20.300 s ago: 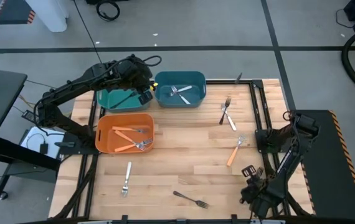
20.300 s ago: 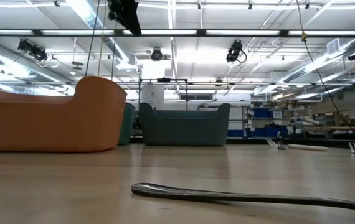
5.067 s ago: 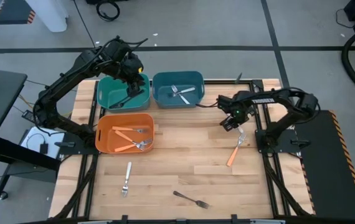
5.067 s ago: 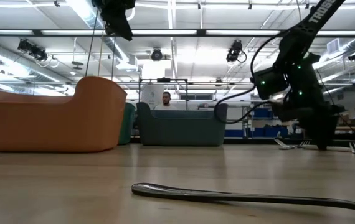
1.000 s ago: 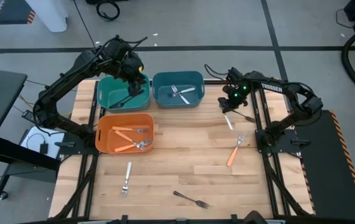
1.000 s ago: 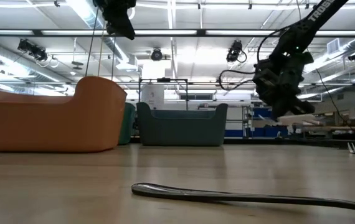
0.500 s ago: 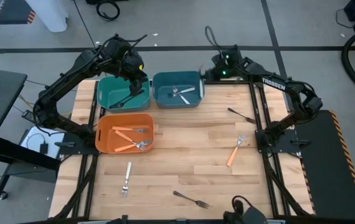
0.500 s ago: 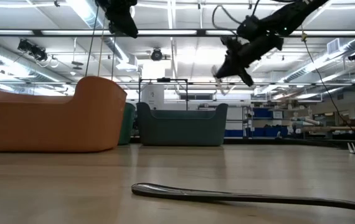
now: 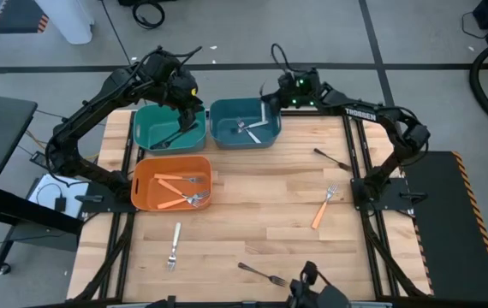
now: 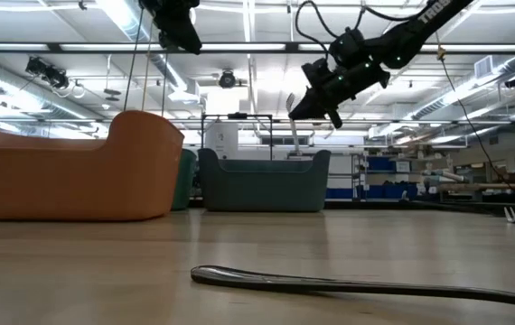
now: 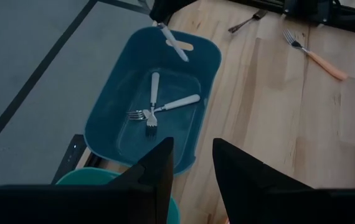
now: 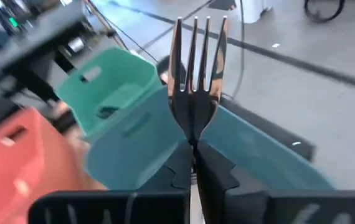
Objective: Sort silverware by color (type)
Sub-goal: Put the top white fork into the blue bin, then put the orange fork into the orange bin
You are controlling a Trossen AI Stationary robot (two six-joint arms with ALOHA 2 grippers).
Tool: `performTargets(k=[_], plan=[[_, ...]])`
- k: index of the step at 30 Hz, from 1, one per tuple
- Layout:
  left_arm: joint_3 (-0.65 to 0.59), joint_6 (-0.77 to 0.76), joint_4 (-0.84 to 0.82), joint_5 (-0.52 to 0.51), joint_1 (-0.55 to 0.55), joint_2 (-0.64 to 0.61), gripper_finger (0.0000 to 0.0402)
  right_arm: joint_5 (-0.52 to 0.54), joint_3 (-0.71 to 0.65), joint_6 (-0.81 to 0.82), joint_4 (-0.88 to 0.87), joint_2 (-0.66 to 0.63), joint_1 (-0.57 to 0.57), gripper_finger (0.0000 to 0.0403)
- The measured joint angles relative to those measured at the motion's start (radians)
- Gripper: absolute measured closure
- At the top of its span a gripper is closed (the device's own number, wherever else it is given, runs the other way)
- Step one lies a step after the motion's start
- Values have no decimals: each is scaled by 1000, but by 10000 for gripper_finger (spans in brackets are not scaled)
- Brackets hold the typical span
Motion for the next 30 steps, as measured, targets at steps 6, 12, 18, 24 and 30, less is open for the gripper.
performTargets(k=[6, 12, 18, 24, 30], plan=[[0, 0, 7, 0, 0, 0, 280, 63, 0, -172, -5, 4, 36, 346], [0, 0, 16, 0, 0, 0, 280, 59, 0, -159, -6, 29, 52, 315], [0, 0, 16, 0, 0, 0, 280, 57, 0, -119, -8, 5, 52, 308], [0, 0, 16, 0, 0, 0, 280, 77, 0, -126, -221, -132, 38, 308], [0, 1, 15, 0, 0, 0, 280, 207, 0, -151, -638, -285, 39, 307]])
